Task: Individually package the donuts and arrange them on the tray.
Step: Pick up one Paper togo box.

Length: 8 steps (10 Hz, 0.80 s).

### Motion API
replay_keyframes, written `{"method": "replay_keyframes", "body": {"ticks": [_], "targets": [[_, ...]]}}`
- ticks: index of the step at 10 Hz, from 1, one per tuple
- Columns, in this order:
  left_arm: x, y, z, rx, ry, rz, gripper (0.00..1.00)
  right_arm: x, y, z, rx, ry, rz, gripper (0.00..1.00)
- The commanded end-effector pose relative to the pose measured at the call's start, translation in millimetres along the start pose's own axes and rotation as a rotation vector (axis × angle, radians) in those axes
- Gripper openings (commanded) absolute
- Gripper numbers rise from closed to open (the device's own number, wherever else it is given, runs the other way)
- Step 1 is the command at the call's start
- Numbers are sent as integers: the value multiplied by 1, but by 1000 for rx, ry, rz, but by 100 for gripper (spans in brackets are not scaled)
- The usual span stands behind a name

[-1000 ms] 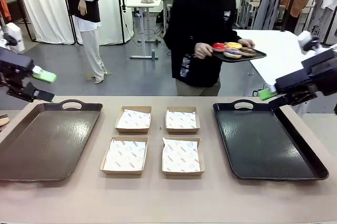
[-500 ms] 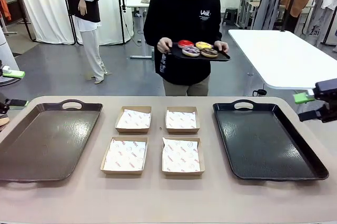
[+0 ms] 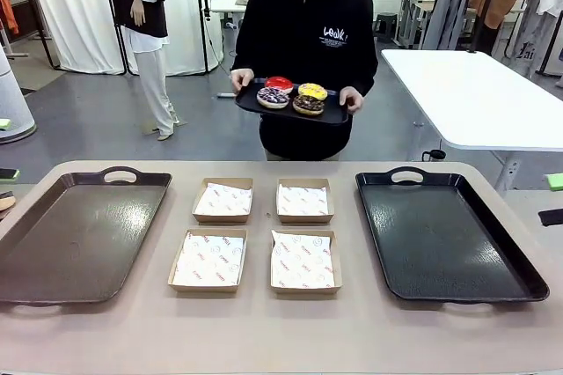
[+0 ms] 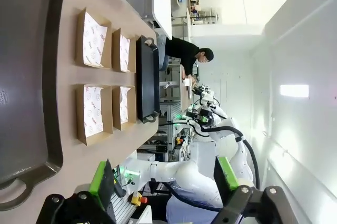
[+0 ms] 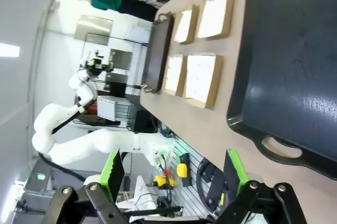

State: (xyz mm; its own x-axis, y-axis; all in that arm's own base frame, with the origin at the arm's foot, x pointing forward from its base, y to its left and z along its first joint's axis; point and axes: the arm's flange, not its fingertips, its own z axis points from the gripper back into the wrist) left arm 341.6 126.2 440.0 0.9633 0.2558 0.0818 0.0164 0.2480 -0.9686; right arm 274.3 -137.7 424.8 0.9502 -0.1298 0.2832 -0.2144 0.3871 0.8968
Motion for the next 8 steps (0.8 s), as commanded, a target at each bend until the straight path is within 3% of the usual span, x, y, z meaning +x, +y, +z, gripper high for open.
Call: {"method": "replay_keyframes", "body": {"ticks": [1,8], "targets": [[2,5,5,36,6,-7,100,2,-6,11,63,-23,34,100],[0,2,4,9,-6,5,100,-2,-1,7,27,-9,9,100]]}}
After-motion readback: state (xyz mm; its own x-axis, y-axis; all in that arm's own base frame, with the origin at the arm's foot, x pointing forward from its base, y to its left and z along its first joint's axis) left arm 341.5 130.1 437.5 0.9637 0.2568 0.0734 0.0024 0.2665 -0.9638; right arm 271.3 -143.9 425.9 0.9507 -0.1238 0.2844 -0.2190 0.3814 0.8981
